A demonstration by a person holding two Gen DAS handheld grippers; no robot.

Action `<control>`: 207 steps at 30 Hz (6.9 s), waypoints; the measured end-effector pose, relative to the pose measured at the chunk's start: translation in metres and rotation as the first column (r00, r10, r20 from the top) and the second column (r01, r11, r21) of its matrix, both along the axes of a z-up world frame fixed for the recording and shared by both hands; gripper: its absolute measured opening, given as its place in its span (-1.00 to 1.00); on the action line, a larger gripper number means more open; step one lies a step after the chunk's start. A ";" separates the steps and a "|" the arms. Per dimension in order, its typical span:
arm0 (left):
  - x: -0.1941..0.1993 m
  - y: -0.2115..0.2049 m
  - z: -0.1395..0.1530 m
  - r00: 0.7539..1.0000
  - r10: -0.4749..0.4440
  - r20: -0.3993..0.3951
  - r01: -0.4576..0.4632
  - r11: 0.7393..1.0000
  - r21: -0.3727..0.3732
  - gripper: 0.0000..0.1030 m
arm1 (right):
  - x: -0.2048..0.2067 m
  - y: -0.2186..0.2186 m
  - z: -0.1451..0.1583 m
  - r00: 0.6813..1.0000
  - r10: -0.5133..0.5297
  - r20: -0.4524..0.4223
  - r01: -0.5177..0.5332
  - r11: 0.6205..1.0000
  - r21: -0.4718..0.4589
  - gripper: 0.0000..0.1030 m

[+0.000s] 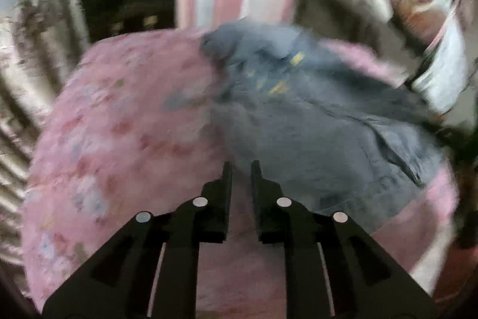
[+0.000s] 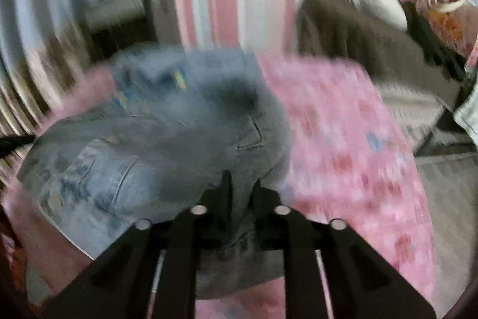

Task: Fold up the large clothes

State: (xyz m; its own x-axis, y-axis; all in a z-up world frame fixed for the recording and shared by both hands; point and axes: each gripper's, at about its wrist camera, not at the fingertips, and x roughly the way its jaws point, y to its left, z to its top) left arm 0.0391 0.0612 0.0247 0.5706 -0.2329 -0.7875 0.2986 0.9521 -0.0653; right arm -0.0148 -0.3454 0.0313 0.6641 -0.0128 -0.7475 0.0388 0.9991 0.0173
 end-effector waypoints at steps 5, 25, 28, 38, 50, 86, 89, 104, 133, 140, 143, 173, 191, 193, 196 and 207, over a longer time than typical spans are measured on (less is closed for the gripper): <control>-0.011 0.005 -0.019 1.000 0.022 0.022 -0.024 0.996 0.084 0.03 | -0.021 -0.020 -0.017 1.000 -0.017 -0.026 0.019 0.996 0.085 0.07; 0.108 -0.070 0.034 0.947 -0.050 0.316 0.022 0.995 0.093 0.67 | 0.103 0.024 0.036 0.967 0.163 0.198 -0.146 0.984 -0.099 0.37; 0.149 -0.079 0.029 0.971 -0.053 0.234 0.046 0.998 0.038 0.22 | 0.138 0.026 0.037 0.964 0.204 0.171 -0.190 0.977 -0.096 -0.02; 0.255 -0.133 -0.002 0.987 -0.106 0.124 0.089 0.987 0.136 0.22 | 0.274 0.019 -0.012 0.969 0.236 -0.068 -0.242 0.965 -0.099 -0.24; 0.285 -0.124 -0.013 0.994 -0.070 0.080 0.061 0.992 0.111 -0.67 | 0.261 -0.007 0.008 0.992 0.072 0.104 -0.037 0.952 -0.304 -0.93; 0.254 -0.119 -0.033 0.968 -0.218 0.122 0.202 0.971 0.129 -0.05 | 0.317 0.002 -0.033 0.982 0.165 -0.088 -0.153 0.980 0.129 -0.22; 0.251 -0.128 -0.035 0.963 -0.245 0.110 0.228 0.962 0.148 -0.28 | 0.336 0.019 -0.040 0.972 0.217 -0.095 -0.207 0.973 0.102 -0.22; 0.224 -0.113 -0.020 0.956 -0.277 0.095 0.272 0.960 0.062 -0.54 | 0.282 0.023 -0.001 0.929 0.360 0.080 -0.366 0.927 0.083 -0.90; 0.159 -0.025 -0.025 0.972 -0.198 0.130 0.193 0.980 0.050 0.51 | 0.193 -0.011 -0.066 0.967 0.216 -0.133 -0.155 0.918 0.364 -0.42; 0.189 -0.045 -0.008 0.972 -0.168 0.167 0.157 0.985 0.076 0.51 | 0.211 0.017 -0.030 0.976 0.218 -0.004 -0.217 0.973 0.083 -0.89; 0.210 -0.059 -0.002 0.974 -0.142 0.174 0.133 0.989 0.063 0.51 | 0.215 0.021 0.003 0.975 0.192 0.114 -0.171 0.970 -0.174 -0.89; 0.295 -0.104 -0.032 0.991 -0.022 0.128 0.018 0.999 0.034 -0.85 | 0.256 0.016 -0.016 0.970 0.203 0.136 -0.192 0.977 -0.092 -0.93; 0.290 -0.069 -0.040 0.997 -0.004 0.080 -0.008 0.988 0.157 0.53 | 0.261 -0.024 -0.035 0.990 0.144 0.000 -0.144 0.984 -0.107 -0.08; 0.277 -0.067 -0.036 0.997 -0.036 0.075 0.026 0.990 0.137 0.61 | 0.256 -0.039 -0.027 0.993 0.116 0.028 -0.116 0.993 0.003 -0.03; 0.268 -0.066 -0.035 0.997 -0.042 0.067 0.035 0.994 0.106 0.62 | 0.276 -0.052 -0.038 0.996 0.090 -0.025 -0.083 0.976 0.201 0.09; 0.318 -0.078 -0.027 0.997 0.028 0.078 -0.035 0.995 0.093 0.61 | 0.256 0.019 -0.005 0.955 0.117 0.274 0.003 0.915 -0.403 -0.82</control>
